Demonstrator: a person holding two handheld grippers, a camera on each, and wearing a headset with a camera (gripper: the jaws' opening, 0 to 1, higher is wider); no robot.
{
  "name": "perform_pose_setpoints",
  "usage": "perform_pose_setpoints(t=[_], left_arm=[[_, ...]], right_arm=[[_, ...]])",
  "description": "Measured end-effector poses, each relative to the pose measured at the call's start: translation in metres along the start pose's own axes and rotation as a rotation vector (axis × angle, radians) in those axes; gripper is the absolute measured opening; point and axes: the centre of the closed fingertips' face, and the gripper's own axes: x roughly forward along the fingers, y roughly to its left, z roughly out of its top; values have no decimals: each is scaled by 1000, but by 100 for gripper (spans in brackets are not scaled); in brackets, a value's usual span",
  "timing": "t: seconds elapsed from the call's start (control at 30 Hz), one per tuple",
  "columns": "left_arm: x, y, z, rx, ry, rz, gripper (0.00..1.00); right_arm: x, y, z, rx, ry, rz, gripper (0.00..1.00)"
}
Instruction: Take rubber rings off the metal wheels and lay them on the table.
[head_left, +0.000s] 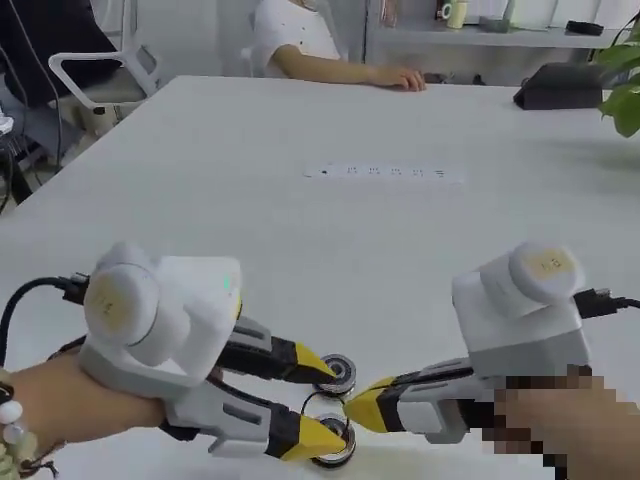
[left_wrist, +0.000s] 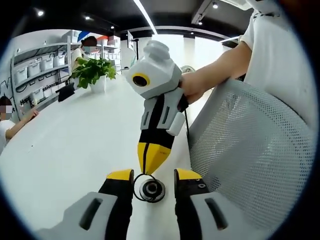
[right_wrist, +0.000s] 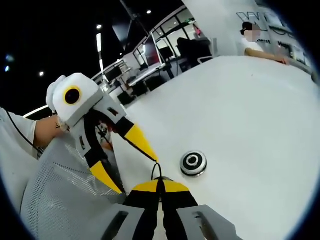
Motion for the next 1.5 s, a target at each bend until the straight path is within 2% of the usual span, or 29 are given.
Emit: perform_pose_setpoints(t=[0.13,0.3,0.53,0.7,0.8,0.93,1.17,1.3,1.5], left_arm=[[-15,1,10,35,9,-2,40],[-35,4,23,28,-6,18,45],[-68,8,29,35,-26,102,54],[-90,8,21,4,-30,164,58],[-103,8,11,-21,-19,209,60],[-115,6,0,-79,-37,252,62],[-128,-1,-17,-143,-43,303,65],[-132,-1,-26,-174,-43,335,66],[-128,-7,-35,-221,-50,353,66]], right_arm=[[-4,1,6,0,-24,0,0],[-11,5,16,-12,-64,1,0],[-19,4,26,-25,-105,-18,0],[-22,7,32,-26,-130,-13,0],[-22,9,36,-25,-143,-9,0],[-24,13,42,-20,-166,4,0],[-27,17,48,-16,-196,16,0],[-29,19,53,-8,-216,20,0],[-31,28,60,-12,-240,42,0]])
